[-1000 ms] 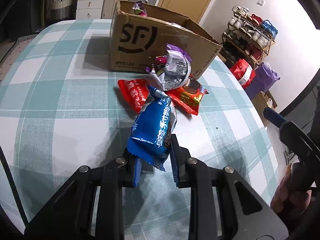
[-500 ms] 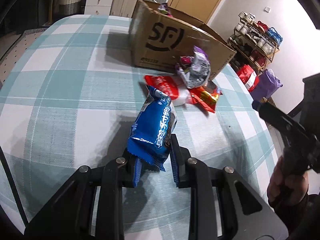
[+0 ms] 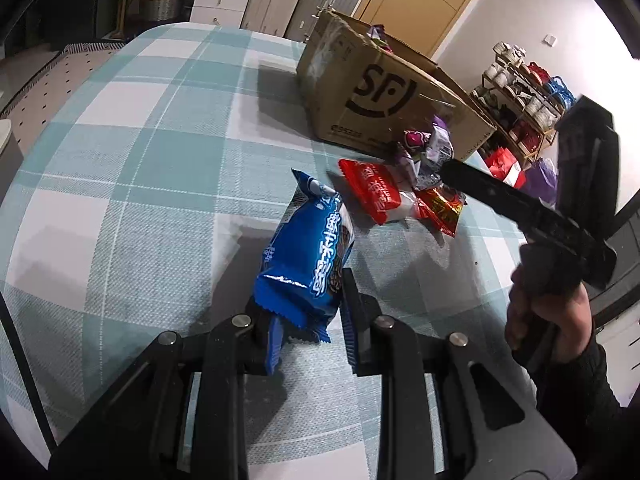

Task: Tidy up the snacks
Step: 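Grasp the blue cookie pack with the left gripper, then hold the blue pack in the left gripper while the right gripper grasps the silver-purple bag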

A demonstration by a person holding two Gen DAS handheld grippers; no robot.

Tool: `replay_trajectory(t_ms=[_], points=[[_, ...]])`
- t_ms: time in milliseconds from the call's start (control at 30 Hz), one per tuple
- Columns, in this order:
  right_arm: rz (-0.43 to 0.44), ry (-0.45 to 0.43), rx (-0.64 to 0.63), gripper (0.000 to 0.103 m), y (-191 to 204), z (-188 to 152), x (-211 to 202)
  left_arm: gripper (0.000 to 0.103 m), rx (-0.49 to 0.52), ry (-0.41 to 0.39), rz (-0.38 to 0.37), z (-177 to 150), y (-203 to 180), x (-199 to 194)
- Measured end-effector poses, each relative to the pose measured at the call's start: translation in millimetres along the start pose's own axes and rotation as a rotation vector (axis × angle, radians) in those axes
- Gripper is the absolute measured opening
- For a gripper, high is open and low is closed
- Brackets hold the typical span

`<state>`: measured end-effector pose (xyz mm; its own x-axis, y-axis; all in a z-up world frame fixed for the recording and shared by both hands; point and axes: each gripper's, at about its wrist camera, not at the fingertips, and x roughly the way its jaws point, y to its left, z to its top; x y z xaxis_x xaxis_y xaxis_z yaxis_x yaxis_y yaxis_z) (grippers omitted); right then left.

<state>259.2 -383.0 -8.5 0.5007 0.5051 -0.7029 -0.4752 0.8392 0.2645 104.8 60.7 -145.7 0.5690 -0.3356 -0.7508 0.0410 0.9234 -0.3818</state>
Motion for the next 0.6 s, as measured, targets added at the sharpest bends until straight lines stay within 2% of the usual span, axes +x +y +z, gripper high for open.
replay_trajectory(t_ms=[333,367,400,433,600], points=[[0.008,0.017,0.062,0.101,-8,22,36,0.021,-0.03,-0.003,-0.004,-1,11,-7],[0.011,0.012,0.063,0.097,-8,22,37,0.021,-0.031,-0.003,-0.004,-2,12,-7],[0.026,0.01,0.062,0.069,-8,23,38,0.021,-0.032,-0.002,-0.004,-2,11,-6],[0.05,0.028,0.064,0.062,-9,23,42,0.022,-0.033,-0.001,-0.004,-2,11,-6],[0.108,0.024,0.083,0.06,-12,18,39,0.021,-0.031,-0.01,-0.002,0,8,-10]])
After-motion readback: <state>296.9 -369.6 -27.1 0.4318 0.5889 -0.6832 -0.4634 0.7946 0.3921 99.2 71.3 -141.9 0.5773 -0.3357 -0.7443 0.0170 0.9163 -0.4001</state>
